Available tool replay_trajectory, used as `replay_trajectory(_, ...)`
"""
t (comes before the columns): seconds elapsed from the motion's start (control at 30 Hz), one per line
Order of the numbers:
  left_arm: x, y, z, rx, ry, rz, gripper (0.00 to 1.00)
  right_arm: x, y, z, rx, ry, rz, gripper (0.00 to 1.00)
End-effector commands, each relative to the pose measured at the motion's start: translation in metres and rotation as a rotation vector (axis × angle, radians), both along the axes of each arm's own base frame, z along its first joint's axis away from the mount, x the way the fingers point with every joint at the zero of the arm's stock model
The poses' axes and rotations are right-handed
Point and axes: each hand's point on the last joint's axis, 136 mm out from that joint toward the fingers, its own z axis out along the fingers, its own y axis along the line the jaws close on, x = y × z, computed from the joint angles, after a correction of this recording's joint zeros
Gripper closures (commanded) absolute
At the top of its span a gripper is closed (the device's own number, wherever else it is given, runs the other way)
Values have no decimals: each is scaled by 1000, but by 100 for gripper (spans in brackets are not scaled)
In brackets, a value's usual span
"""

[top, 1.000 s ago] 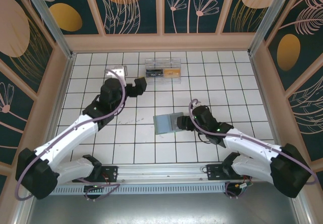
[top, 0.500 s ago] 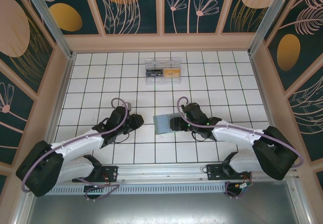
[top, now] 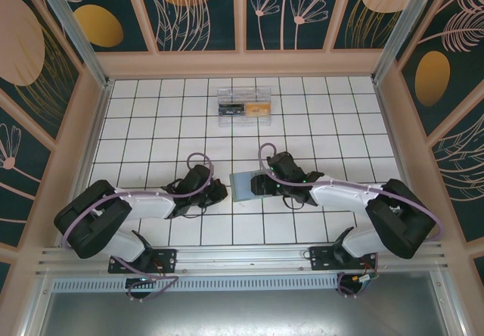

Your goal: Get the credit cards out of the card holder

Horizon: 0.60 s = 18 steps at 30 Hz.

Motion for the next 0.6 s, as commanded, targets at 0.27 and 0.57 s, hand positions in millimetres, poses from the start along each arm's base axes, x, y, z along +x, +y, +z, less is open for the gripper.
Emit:
replay_trajectory(0.27,8,-14,5,-9,-8,-18,100,4,4,-6,-25,1,-11,20)
replay_trajectory(0.57,6,-19,-2,-2,13,-35,100,0,21,1,31,10,27,20)
